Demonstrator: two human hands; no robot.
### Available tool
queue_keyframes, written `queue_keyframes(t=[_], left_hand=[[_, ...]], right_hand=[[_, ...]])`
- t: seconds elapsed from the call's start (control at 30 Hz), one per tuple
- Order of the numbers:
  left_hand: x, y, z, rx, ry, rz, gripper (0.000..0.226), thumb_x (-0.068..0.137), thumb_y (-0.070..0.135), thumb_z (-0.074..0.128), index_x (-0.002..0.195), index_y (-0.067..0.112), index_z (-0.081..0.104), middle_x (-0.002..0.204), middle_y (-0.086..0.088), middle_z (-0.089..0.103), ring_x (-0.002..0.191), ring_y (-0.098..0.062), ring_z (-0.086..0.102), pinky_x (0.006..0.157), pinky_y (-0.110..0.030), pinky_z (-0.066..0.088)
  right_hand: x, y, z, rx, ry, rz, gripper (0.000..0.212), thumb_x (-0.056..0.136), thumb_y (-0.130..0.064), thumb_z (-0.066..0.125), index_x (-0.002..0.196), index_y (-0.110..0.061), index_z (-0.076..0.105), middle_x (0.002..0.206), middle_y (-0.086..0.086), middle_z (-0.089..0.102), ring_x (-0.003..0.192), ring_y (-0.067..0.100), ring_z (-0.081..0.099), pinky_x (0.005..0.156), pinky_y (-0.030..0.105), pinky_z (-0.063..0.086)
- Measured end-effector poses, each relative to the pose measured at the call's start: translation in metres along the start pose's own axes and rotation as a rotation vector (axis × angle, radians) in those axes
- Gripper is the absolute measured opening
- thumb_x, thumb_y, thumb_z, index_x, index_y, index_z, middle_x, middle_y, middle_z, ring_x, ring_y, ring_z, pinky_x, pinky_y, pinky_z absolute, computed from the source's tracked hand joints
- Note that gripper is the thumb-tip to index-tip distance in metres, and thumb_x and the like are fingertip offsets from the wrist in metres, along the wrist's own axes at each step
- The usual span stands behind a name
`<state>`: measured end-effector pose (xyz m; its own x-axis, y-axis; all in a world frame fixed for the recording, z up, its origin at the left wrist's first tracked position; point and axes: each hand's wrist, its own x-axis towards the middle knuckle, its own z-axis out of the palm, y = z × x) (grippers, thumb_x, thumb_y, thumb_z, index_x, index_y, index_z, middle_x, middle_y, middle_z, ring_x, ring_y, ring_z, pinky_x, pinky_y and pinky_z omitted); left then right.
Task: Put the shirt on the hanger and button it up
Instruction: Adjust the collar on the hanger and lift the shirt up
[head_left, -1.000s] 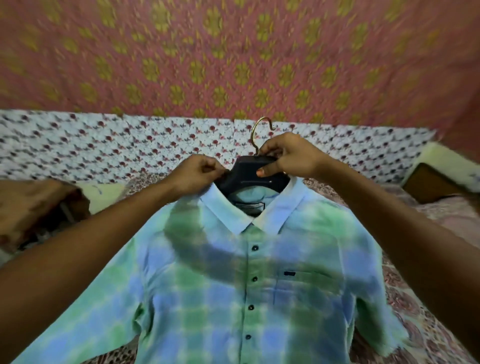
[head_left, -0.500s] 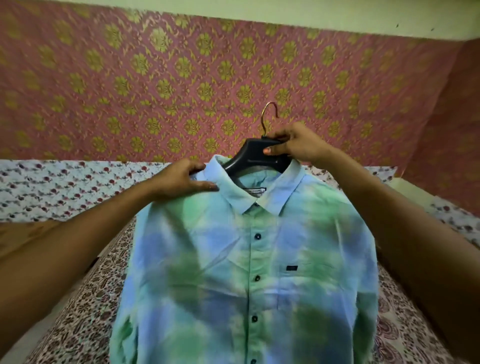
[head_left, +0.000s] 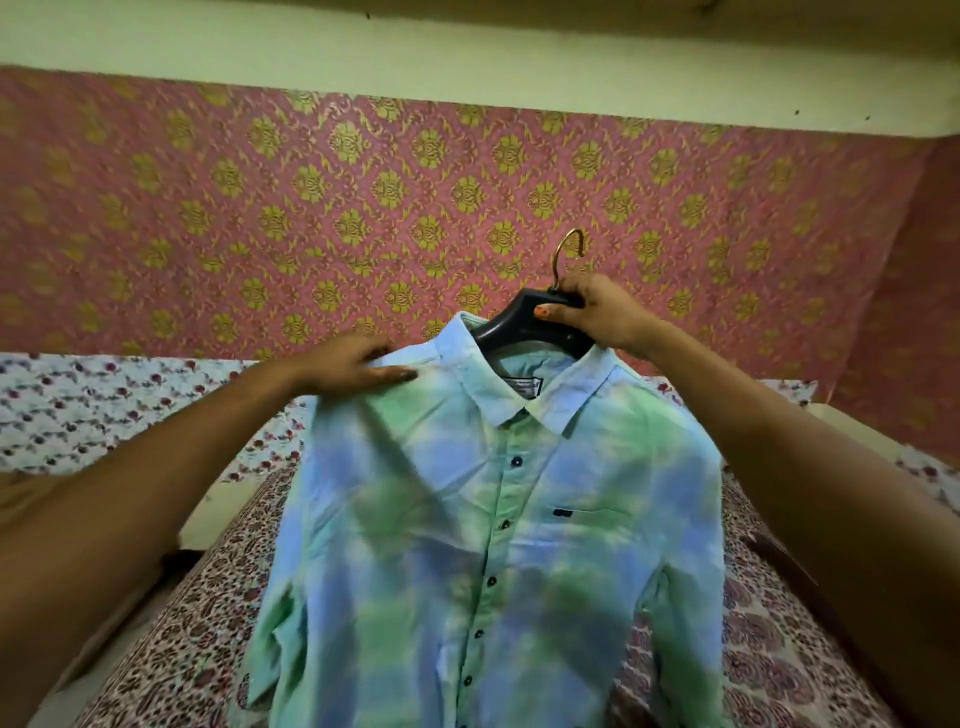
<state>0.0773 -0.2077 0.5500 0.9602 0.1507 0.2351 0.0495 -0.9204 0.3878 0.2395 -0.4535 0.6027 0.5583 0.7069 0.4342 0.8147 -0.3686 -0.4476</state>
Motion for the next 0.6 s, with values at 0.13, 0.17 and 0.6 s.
queue_keyframes(t=[0.13,0.17,0.6], left_hand=[[-0.016,-0.035,0.005,-0.281,-0.001,-0.112,0.042,0.096,0.037,0.035,0.102,0.003,0.06,0.094,-0.014,0.061,0.076,-0.021,0.057,0.06,-0.024,0.046],[-0.017,-0.041,0.007,-0.305,0.048,-0.116,0.035,0.098,0.024,0.035,0.103,0.0,0.06,0.093,-0.016,0.061,0.076,-0.023,0.057,0.059,-0.025,0.046],[-0.039,-0.08,0.01,-0.581,0.187,-0.183,0.023,0.084,-0.002,0.058,0.105,0.004,0.062,0.104,-0.02,0.062,0.084,-0.023,0.062,0.064,-0.022,0.057]], right_hand=[[0.008,0.0,-0.008,-0.013,-0.017,-0.034,0.024,0.09,-0.023,0.059,0.097,-0.001,0.06,0.086,0.014,0.059,0.079,0.024,0.057,0.072,0.036,0.047],[0.011,-0.002,-0.009,-0.013,-0.022,-0.05,0.022,0.09,-0.023,0.059,0.097,-0.002,0.06,0.086,0.014,0.06,0.079,0.024,0.058,0.072,0.036,0.047],[0.038,-0.031,-0.021,-0.093,-0.035,-0.159,0.027,0.089,-0.024,0.06,0.105,-0.002,0.063,0.093,0.01,0.062,0.081,0.021,0.058,0.071,0.026,0.046]])
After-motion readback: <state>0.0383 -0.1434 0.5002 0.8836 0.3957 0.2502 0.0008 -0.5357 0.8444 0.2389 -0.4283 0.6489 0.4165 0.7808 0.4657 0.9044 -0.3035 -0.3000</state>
